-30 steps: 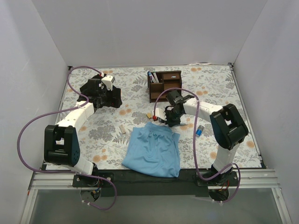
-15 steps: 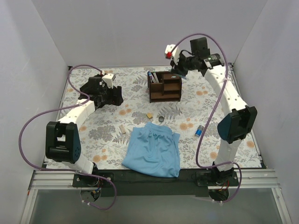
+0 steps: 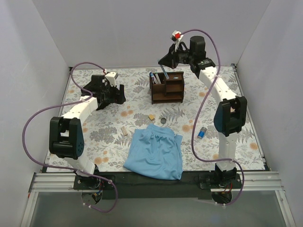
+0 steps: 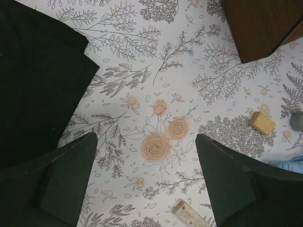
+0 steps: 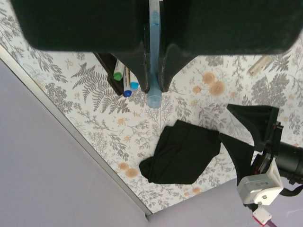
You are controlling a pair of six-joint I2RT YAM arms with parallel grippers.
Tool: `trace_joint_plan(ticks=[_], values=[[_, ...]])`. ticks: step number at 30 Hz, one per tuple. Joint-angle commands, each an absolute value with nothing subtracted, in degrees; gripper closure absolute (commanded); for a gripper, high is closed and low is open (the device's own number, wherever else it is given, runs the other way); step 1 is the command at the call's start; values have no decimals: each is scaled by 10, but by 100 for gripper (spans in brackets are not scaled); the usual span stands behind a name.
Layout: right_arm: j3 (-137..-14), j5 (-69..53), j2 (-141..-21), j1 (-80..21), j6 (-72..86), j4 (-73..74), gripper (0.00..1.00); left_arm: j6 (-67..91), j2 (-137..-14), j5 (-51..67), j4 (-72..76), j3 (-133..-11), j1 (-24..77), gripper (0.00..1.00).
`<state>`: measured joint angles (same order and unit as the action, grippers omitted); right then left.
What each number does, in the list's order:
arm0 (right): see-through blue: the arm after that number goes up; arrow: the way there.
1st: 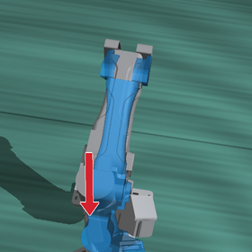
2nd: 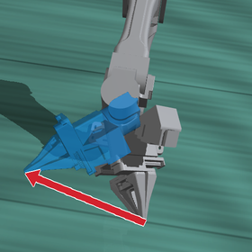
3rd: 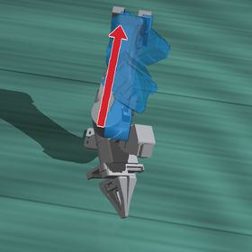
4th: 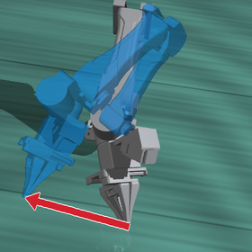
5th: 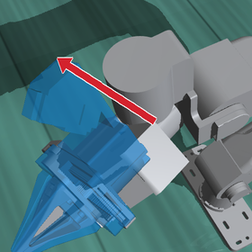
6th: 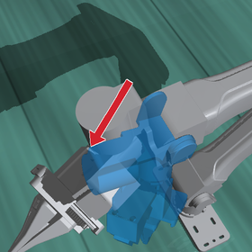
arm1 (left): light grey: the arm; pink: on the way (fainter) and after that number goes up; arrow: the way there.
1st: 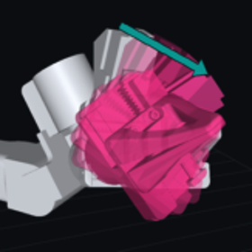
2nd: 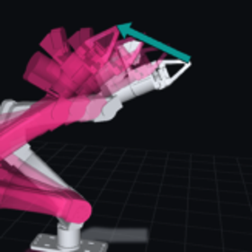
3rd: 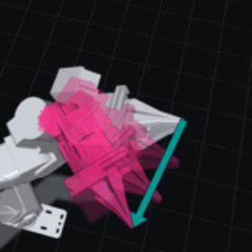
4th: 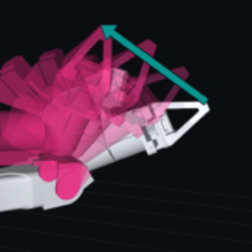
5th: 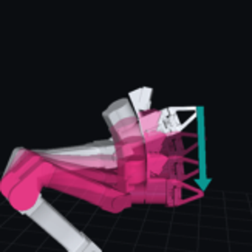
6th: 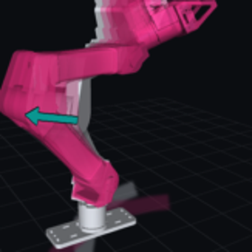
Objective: Sort the stationery into containers
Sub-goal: Place the pen in the storage box.
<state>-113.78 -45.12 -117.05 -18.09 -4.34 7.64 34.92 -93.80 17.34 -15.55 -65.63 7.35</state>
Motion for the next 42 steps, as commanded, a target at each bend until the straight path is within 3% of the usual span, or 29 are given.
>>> trace_joint_plan(ticks=[1,42], values=[[-1172,-470,-1208,-185,51,-74,99,341,-947,168,-176,-695,76,14],[-1081,-433,-1267,-209,32,-192,99,320,-1003,144,-220,-751,79,14]])
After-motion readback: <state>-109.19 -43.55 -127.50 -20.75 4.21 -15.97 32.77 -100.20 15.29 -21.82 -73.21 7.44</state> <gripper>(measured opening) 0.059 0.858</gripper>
